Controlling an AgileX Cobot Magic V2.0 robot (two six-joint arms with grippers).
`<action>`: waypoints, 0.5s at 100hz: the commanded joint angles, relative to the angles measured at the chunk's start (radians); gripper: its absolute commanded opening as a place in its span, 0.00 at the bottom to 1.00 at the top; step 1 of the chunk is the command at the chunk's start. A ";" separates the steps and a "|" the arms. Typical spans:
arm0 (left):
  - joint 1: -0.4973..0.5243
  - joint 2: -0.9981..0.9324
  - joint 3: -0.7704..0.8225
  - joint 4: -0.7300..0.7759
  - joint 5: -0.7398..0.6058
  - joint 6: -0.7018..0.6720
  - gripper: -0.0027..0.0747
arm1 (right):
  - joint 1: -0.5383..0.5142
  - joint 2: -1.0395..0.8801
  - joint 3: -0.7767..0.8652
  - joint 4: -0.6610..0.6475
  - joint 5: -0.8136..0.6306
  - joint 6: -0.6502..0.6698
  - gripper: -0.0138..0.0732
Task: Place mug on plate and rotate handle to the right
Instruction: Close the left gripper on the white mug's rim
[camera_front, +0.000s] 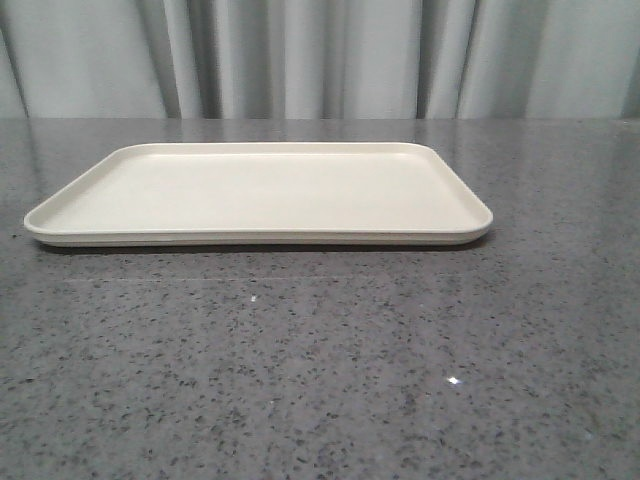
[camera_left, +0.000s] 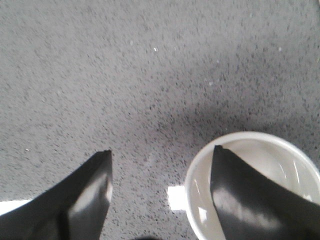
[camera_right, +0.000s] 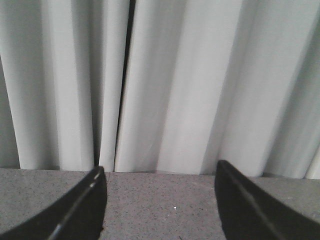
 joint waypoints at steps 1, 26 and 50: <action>0.003 -0.013 0.009 -0.003 0.001 -0.004 0.59 | 0.002 0.004 -0.031 -0.010 -0.074 -0.010 0.71; 0.003 -0.013 0.105 -0.033 -0.001 -0.004 0.59 | 0.002 0.004 -0.031 -0.010 -0.074 -0.010 0.71; 0.003 -0.011 0.150 -0.037 -0.022 -0.008 0.59 | 0.002 0.004 -0.031 -0.010 -0.072 -0.010 0.71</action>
